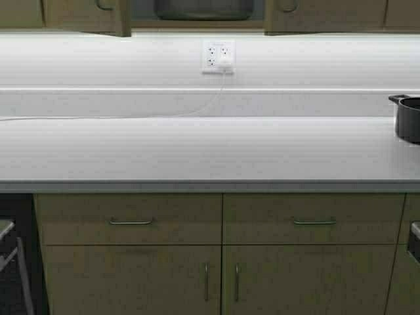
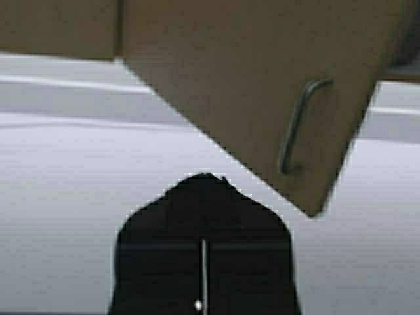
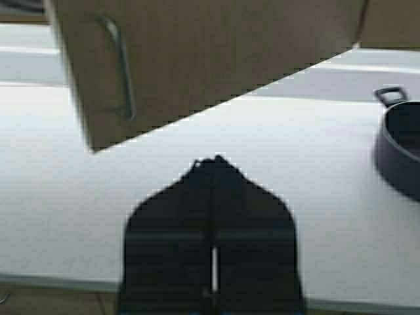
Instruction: Open the cabinet, put the pot inside, then close it
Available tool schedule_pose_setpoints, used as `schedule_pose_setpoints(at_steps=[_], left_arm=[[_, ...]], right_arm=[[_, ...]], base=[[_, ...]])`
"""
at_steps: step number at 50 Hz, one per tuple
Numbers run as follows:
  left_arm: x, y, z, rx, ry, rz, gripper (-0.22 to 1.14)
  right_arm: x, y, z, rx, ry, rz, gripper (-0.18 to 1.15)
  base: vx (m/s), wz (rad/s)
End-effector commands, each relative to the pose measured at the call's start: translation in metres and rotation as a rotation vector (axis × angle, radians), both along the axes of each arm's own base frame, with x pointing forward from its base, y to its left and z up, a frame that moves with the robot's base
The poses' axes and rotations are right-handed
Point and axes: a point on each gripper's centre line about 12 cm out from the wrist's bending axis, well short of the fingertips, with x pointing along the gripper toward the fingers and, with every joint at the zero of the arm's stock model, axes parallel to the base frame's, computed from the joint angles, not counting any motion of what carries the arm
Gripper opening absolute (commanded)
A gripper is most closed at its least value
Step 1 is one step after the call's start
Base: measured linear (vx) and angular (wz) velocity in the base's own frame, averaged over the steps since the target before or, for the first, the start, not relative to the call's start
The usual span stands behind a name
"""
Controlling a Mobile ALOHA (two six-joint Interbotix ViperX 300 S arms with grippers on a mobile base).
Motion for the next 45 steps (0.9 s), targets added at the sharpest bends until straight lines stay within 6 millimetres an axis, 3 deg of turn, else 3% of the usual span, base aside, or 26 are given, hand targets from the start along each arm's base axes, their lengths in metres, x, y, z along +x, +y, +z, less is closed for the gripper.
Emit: schedule_pose_setpoints(at_steps=[1,12,25,38,45], left_arm=[[-0.013,-0.015,-0.005,0.022,-0.020,-0.080,0.04],[0.016,-0.022,0.018,0.043,-0.019,-0.089,0.04],[0.082,-0.047,0.049,0.066,-0.031,-0.127,0.04],[0.182,-0.071,0.050,0.061,-0.010,-0.119,0.04],[0.254,-0.088,0.040,0.051,-0.001,-0.117,0.04]], right_arm=[[-0.023,0.021,-0.005,0.024,-0.009,0.100,0.06],[-0.034,0.033,-0.010,0.049,0.007,0.154,0.06],[-0.035,0.037,-0.010,0.052,0.008,0.172,0.06],[-0.033,0.038,-0.003,0.056,-0.004,0.171,0.06],[-0.024,0.042,0.004,0.056,-0.008,0.174,0.06]], base=[[0.03,-0.02],[0.01,0.00],[0.03,-0.02],[0.05,-0.04],[0.07,-0.03]])
